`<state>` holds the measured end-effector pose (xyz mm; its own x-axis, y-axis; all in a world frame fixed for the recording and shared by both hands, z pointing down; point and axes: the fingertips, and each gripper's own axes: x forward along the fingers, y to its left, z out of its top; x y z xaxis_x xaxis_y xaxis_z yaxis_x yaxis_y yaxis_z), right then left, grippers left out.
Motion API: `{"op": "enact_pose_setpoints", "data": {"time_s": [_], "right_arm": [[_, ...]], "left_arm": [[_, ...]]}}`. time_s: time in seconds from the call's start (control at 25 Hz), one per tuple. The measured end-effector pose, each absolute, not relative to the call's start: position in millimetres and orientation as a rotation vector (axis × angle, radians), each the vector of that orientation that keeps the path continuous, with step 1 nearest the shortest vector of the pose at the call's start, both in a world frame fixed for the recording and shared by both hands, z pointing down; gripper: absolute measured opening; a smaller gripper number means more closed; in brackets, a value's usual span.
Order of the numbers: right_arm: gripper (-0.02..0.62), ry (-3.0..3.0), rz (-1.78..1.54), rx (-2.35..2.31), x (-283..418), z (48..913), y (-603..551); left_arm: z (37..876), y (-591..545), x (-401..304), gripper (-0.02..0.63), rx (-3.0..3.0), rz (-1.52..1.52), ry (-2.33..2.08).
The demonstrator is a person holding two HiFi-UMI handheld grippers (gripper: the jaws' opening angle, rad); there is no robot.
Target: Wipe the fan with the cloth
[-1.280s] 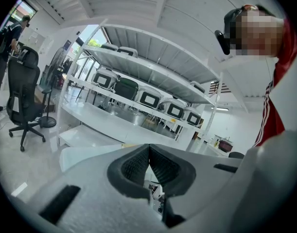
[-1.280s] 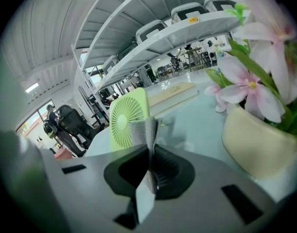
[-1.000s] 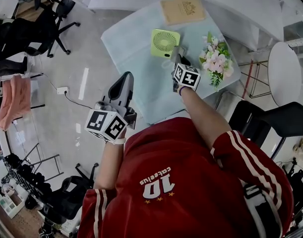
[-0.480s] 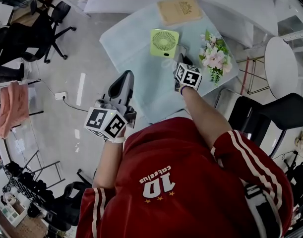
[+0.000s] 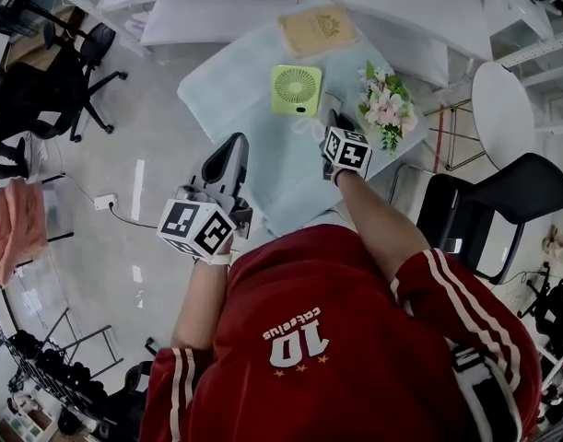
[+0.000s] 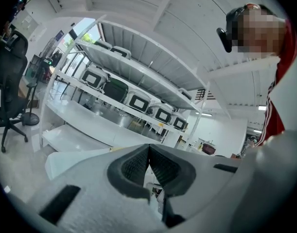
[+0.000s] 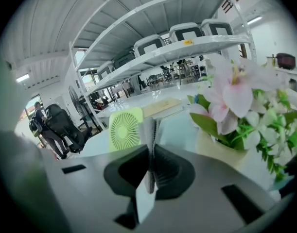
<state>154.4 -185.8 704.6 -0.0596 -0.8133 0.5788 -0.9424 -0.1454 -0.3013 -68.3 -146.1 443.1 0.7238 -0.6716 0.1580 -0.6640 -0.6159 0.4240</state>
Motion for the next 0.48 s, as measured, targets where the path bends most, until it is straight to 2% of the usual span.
{"op": "enact_pose_setpoints", "data": {"time_s": [0.48], "right_arm": [[0.014,-1.894,1.086,1.947,137.8,680.4,-133.1]], "left_arm": [[426.8,-167.3,-58.7,0.005,2.502,-0.105,-0.848]]}}
